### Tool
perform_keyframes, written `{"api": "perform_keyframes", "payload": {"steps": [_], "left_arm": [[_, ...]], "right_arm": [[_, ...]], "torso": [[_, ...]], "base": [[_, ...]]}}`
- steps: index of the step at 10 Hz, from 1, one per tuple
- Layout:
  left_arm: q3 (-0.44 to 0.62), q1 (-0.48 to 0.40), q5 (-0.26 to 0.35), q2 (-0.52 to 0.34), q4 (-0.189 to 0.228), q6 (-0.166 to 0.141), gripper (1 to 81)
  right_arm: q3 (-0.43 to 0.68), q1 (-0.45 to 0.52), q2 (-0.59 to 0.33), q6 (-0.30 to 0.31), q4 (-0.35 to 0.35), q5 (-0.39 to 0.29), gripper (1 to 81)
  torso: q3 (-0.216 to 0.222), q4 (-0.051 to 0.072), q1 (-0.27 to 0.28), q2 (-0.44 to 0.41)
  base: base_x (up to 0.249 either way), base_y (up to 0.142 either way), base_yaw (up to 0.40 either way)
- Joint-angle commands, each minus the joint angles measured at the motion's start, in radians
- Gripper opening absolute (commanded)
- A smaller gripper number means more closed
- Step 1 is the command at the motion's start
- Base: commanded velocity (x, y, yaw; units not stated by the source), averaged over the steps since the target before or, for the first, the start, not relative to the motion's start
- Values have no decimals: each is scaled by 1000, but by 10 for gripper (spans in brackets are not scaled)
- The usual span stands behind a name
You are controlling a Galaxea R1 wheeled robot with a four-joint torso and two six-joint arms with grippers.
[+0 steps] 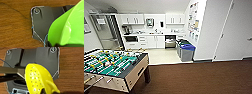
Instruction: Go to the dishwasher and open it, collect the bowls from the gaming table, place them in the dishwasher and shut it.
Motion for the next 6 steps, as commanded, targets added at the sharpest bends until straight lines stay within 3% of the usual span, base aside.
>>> {"api": "perform_keyframes", "payload": {"steps": [1,6], "left_arm": [[-8,-34,41,-15,-3,0,10],[-8,-34,41,-15,-3,0,10]], "right_arm": [[-8,23,-10,-2,-5,-50,10],[-8,21,-10,-3,-5,-48,10]], "torso": [[0,0,0,0],[0,0,0,0]], "base": [[151,0,0],[151,0,0]]}}
